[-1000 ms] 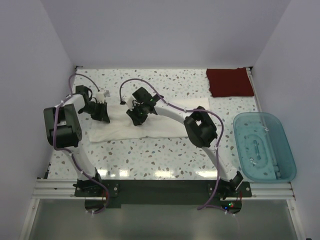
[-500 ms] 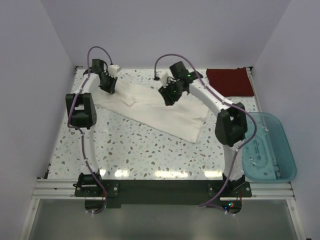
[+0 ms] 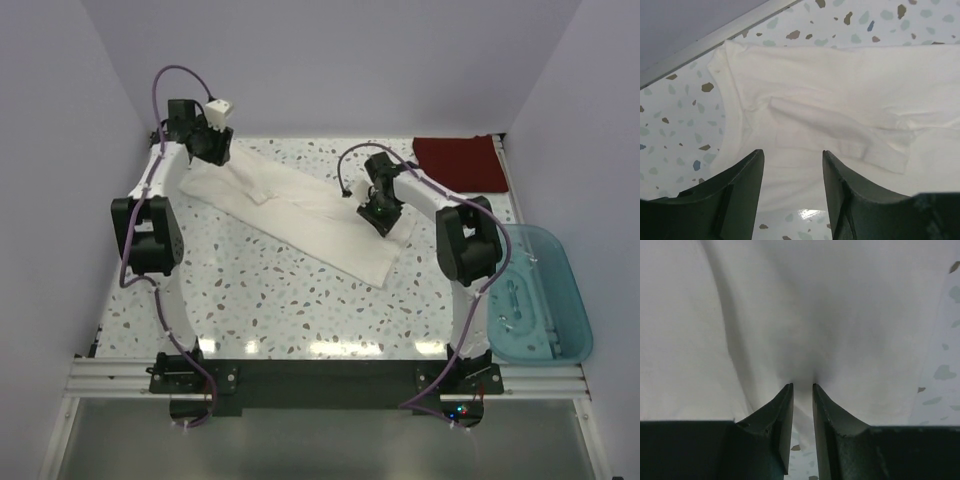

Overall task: Fold and stack the t-shirts
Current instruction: Fold the tshirt

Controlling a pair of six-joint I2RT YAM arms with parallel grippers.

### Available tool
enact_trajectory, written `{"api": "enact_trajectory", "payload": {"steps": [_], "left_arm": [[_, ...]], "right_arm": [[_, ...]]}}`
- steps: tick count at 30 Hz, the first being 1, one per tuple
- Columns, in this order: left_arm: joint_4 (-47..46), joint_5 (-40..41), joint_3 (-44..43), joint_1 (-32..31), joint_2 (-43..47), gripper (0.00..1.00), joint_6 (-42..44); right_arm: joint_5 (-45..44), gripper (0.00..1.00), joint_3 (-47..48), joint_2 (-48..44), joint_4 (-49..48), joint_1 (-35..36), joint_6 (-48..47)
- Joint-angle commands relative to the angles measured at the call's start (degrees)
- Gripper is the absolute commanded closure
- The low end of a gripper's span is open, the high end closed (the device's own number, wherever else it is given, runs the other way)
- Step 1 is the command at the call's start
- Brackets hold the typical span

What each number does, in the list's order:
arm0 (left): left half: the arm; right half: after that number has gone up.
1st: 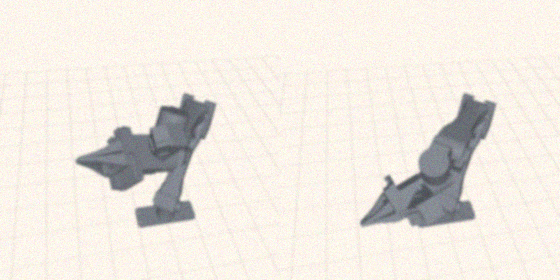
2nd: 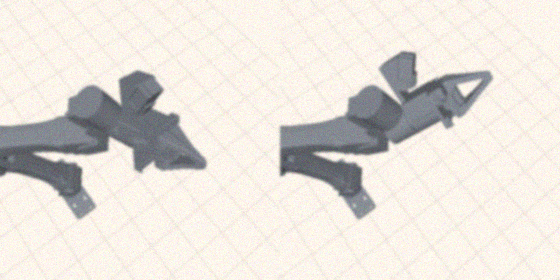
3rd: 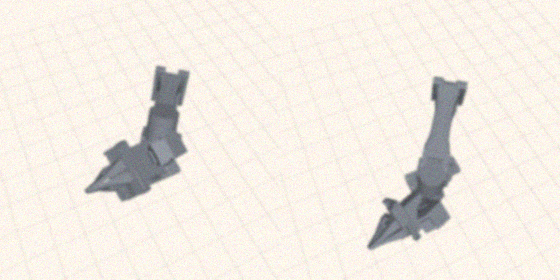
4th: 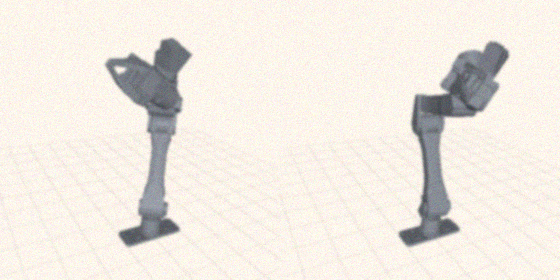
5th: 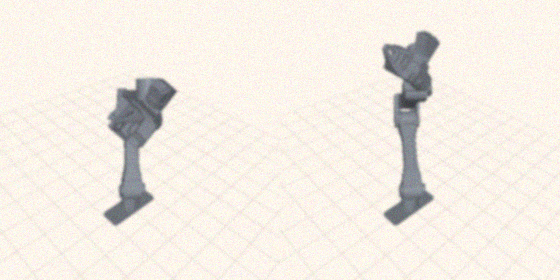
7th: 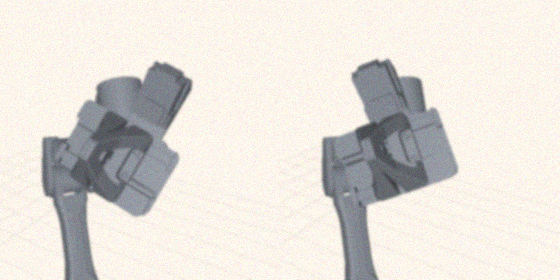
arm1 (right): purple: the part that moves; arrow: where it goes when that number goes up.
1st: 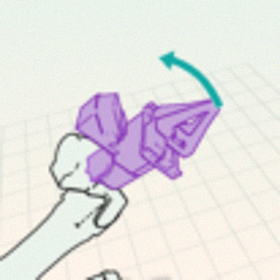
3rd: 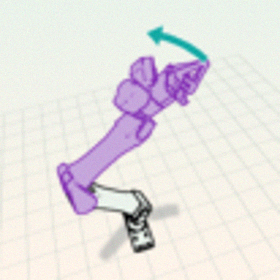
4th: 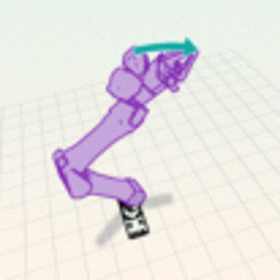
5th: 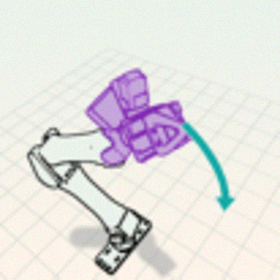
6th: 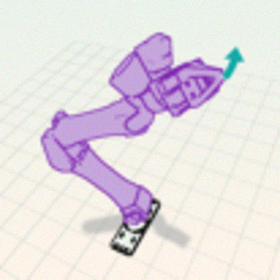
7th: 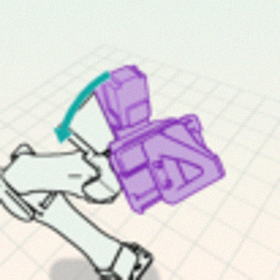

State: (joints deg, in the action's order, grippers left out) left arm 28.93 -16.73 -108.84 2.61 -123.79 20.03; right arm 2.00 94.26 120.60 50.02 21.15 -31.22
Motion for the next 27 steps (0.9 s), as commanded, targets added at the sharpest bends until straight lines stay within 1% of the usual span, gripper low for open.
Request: {"api": "enact_trajectory", "payload": {"steps": [1,2,4,5,6,8,10,11,12,13,14,15,16,18,20,23,24,25,27], "left_arm": [[-0.63,-4.01,3.71,0.38,7.93,0.44,-3.59],[-0.10,-4.36,6.07,0.38,8.82,0.44,-3.68],[0.08,-5.24,8.89,0.46,11.79,0.45,-4.82],[-0.18,-5.42,11.60,0.46,12.77,0.45,-5.26],[-0.36,-5.85,12.85,0.38,13.48,0.45,-5.79],[0.07,-6.91,16.09,0.38,14.89,0.47,-7.55],[1.30,-6.82,17.95,-0.06,14.98,0.48,-9.04],[1.74,-6.48,19.44,-0.15,14.72,0.50,-9.39],[2.53,-6.04,20.06,-0.24,14.37,0.51,-9.92],[3.06,-5.77,20.50,-0.50,13.23,0.51,-10.71],[4.28,-5.86,20.77,-0.68,12.52,0.52,-10.98],[4.64,-5.94,20.77,-0.85,11.82,0.53,-11.24],[5.08,-5.77,20.42,-1.46,10.25,0.53,-11.68],[6.49,-5.68,19.63,-2.17,7.79,0.53,-11.34],[6.84,-5.16,18.23,-4.28,6.37,0.53,-11.50],[5.53,-3.14,16.56,-6.03,3.82,0.53,-11.86],[5.26,-1.74,15.94,-6.56,1.90,0.53,-11.77],[5.61,0.88,13.41,-7.79,0.58,0.54,-11.60],[7.36,2.57,10.24,-8.85,-3.98,0.55,-11.07]], "right_arm": [[-2.96,0.76,-2.49,0.08,-0.01,0.04,-2.26],[-2.88,0.76,-4.50,-0.10,0.08,-0.05,-2.61],[-2.18,0.80,-6.88,-1.41,0.86,0.12,-2.88],[-2.09,0.82,-9.68,-1.94,1.13,0.38,-3.14],[-0.96,0.85,-11.10,-2.81,1.39,1.00,-3.14],[2.30,0.86,-15.30,-5.71,2.80,2.23,-3.14],[5.71,0.86,-18.31,-8.26,3.94,6.08,-2.70],[7.30,0.86,-21.02,-11.32,4.38,7.93,-2.09],[9.06,0.86,-22.09,-12.65,5.17,11.60,-1.48],[11.51,0.86,-22.88,-14.23,7.61,13.55,-0.52],[17.28,0.85,-23.85,-16.77,8.68,16.96,0.19],[19.77,0.85,-24.12,-18.10,9.82,18.39,0.63],[25.02,0.84,-24.38,-19.42,12.27,19.45,0.81],[29.18,0.80,-23.95,-22.76,14.48,20.34,0.29],[29.47,0.79,-22.37,-25.04,17.30,20.16,-1.29],[26.93,0.78,-19.91,-25.85,17.83,18.07,-2.26],[25.09,0.78,-19.12,-25.59,17.57,17.18,-2.35],[23.85,0.78,-17.72,-25.06,16.79,16.39,-2.35],[19.21,0.79,-16.39,-23.66,15.03,13.67,-1.65]]}}
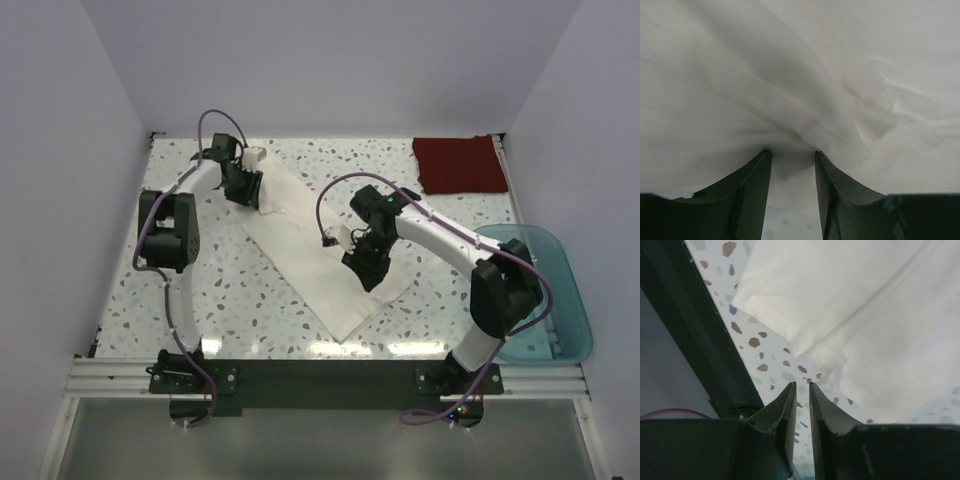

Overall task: Fold and stack the t-shirts
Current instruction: Fold the tshirt

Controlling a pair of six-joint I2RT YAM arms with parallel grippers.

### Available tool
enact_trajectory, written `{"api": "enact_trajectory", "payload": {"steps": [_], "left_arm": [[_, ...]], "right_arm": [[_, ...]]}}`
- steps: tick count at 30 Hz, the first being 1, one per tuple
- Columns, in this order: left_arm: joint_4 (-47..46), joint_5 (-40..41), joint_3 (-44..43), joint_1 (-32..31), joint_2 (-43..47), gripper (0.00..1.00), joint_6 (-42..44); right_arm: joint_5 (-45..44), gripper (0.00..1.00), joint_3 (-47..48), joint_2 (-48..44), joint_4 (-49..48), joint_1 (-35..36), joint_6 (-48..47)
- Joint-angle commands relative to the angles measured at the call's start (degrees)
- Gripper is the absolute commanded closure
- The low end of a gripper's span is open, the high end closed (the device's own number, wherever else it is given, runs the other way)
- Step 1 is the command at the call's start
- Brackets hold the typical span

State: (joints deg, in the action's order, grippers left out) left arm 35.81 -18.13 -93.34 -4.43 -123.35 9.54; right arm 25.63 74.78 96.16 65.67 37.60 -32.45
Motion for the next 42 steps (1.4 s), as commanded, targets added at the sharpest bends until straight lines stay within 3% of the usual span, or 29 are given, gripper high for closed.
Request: {"api": "enact_trajectory", "payload": {"steps": [1,8,14,22,29,36,42], "left_arm": [[1.88,4.68,-8.67,-2.60,-5.92,0.55,-0.23],[4.61,2.84,-21.78,-8.22,-16.74,0.57,3.29],[3.48,-1.02,-31.11,-12.45,-20.97,0.54,4.35],[-3.64,-5.33,-29.09,-10.52,-12.71,0.44,2.15],[-2.24,-5.78,-26.98,-7.00,-5.95,0.43,1.26],[2.33,-9.19,-21.63,-7.26,-3.83,0.44,3.03],[4.61,-11.58,-17.94,-7.97,-3.21,0.44,4.34]], "right_arm": [[-5.66,0.80,4.65,2.52,-2.20,-3.76,-0.16],[-11.21,0.82,11.70,8.26,-2.48,-10.36,-1.12],[-9.99,0.82,5.47,8.42,-3.88,-9.66,-3.33],[-10.95,0.87,-3.06,13.87,-10.74,-3.51,-2.01],[-6.30,0.87,-5.17,13.79,-12.67,5.89,1.42],[2.22,0.82,0.18,15.28,-14.60,13.81,10.46],[6.97,0.75,7.74,11.34,-12.50,11.01,12.41]]}}
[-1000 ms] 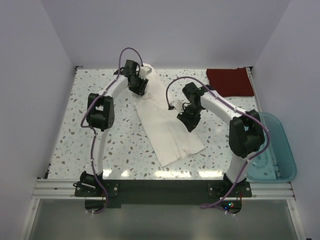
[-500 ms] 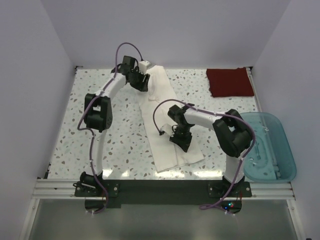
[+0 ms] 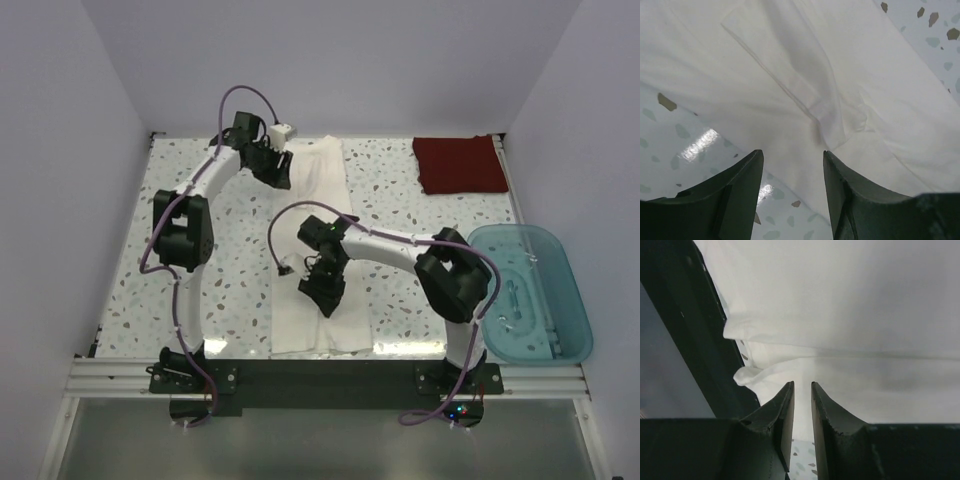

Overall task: Fold and stack the t-shirts
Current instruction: Fold the tshirt

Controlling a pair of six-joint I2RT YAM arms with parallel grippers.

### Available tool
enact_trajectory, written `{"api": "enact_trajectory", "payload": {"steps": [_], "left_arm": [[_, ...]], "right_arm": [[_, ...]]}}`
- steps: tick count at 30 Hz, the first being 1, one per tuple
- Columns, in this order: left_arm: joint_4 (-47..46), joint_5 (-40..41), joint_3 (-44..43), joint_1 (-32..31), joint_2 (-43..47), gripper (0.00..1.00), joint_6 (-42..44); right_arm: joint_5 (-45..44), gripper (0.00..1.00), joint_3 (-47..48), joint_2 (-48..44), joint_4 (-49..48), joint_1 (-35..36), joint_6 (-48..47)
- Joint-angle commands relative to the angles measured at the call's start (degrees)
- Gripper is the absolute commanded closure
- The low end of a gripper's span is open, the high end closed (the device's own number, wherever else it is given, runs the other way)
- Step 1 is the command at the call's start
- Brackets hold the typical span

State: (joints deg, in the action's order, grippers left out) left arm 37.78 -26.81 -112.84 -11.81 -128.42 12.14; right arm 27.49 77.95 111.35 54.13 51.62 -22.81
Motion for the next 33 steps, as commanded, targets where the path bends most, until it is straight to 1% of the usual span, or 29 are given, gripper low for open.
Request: {"api": "enact_trajectory", "payload": {"steps": [1,2,5,6,8,9,10,12,13,15,16,18,20,25,29,33], "left_arm": [[3.08,-2.90,1.83,-0.58,1.68,0.44,1.75],[3.18,-2.81,2.27,-0.58,1.68,0.44,1.57],[2.65,-2.20,3.85,-0.58,1.60,0.45,1.40],[2.65,-2.20,4.37,-0.58,1.51,0.45,1.31],[2.39,-2.02,4.82,-0.49,0.63,0.46,0.87],[2.21,-1.50,4.91,-0.58,0.28,0.46,0.78],[1.95,-1.06,4.91,-0.58,-0.16,0.46,0.60],[1.51,-0.36,4.56,-0.58,-1.30,0.46,0.25],[0.99,0.08,4.47,-0.58,-1.74,0.46,-0.10],[0.45,0.79,3.24,-0.67,-3.50,0.46,-0.36],[0.63,0.88,2.45,-0.58,-4.29,0.46,-0.45],[0.54,1.67,0.44,-0.40,-6.48,0.48,-0.63],[0.02,2.55,-1.06,-0.23,-8.33,0.50,-0.98],[-1.66,2.38,-4.14,0.56,-12.02,0.53,-1.86],[-1.22,1.85,-8.44,1.09,-15.36,0.53,-2.21],[-2.27,1.58,-9.68,1.09,-16.25,0.52,-2.39]], "right_arm": [[5.47,0.75,6.23,-4.29,-0.87,-5.71,2.94],[5.65,0.75,6.94,-4.73,-1.22,-7.39,3.21],[1.54,0.76,9.14,-5.44,-5.69,-13.37,4.70],[-2.66,0.76,9.84,-4.40,-8.75,-14.43,5.57],[-7.60,0.79,12.91,-2.55,-11.84,-16.98,7.42],[-10.84,0.80,16.15,0.59,-13.51,-17.68,9.43],[-11.57,0.80,17.92,2.19,-14.13,-19.26,10.32],[-13.32,0.82,23.26,5.79,-15.10,-20.32,11.81],[-15.60,0.82,24.95,9.29,-15.37,-20.94,12.17],[-16.50,0.82,28.99,11.95,-16.59,-21.55,12.26],[-18.15,0.84,30.14,14.83,-17.21,-22.25,12.87],[-20.27,0.88,33.91,17.57,-18.09,-22.70,15.41],[-22.73,0.88,34.90,20.21,-19.66,-23.22,16.65],[-27.04,0.90,36.04,23.65,-19.94,-24.10,17.53],[-29.33,0.91,36.48,24.79,-20.73,-25.42,17.71],[-29.42,0.90,39.55,27.16,-20.99,-26.56,16.48]]}}
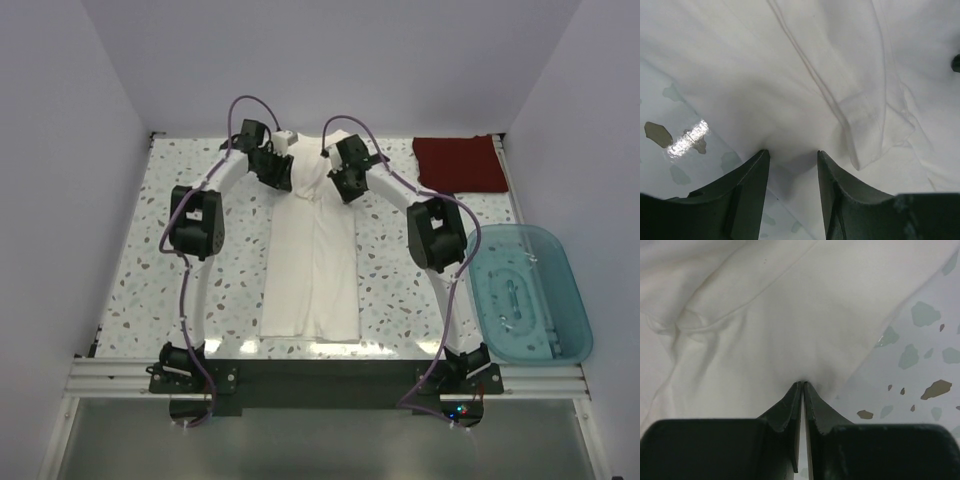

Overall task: Fold and stack the t-shirts
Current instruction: Fold the tshirt

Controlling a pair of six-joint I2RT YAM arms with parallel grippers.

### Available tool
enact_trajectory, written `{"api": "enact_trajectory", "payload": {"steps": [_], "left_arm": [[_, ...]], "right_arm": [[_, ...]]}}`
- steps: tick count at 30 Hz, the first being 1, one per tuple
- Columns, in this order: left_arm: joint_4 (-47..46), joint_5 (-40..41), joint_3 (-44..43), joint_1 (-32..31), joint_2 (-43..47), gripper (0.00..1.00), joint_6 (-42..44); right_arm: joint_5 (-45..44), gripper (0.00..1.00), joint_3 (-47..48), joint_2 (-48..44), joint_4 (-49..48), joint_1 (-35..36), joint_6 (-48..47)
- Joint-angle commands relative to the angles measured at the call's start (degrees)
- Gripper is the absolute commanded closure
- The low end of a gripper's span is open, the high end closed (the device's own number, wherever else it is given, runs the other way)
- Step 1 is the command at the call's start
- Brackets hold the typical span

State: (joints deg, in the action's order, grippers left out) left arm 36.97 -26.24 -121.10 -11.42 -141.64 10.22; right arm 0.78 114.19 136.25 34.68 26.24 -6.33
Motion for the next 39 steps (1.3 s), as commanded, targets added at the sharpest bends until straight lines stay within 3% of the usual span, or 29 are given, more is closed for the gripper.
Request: {"api": "enact_trajectory", "payload": {"steps": [1,9,21,28,32,39], "left_arm": [[-1.46,1.10,-1.77,0.70,-3.29,0.51,-0.46],[-2.87,-0.03,-5.64,0.78,-5.14,0.47,-2.22],[-7.79,-4.87,-0.02,0.79,9.18,0.36,-7.23],[-11.39,-5.05,14.89,3.50,25.33,0.29,-7.23],[-8.68,-7.24,22.12,5.97,30.98,0.28,-2.76],[-5.33,-7.51,36.53,6.76,39.95,0.31,7.88]], "right_arm": [[-3.06,0.90,4.01,2.79,-1.37,-1.36,-0.17],[-5.34,0.87,6.57,4.47,-2.51,-2.24,-2.46],[-7.37,0.84,5.25,4.11,-3.56,-4.09,-8.52],[-5.61,0.83,8.58,7.27,-5.06,-4.62,-9.84],[-3.95,0.83,12.72,7.55,-2.08,-4.88,-10.64],[9.93,0.80,-3.09,-10.72,-2.43,-4.01,-8.61]]}}
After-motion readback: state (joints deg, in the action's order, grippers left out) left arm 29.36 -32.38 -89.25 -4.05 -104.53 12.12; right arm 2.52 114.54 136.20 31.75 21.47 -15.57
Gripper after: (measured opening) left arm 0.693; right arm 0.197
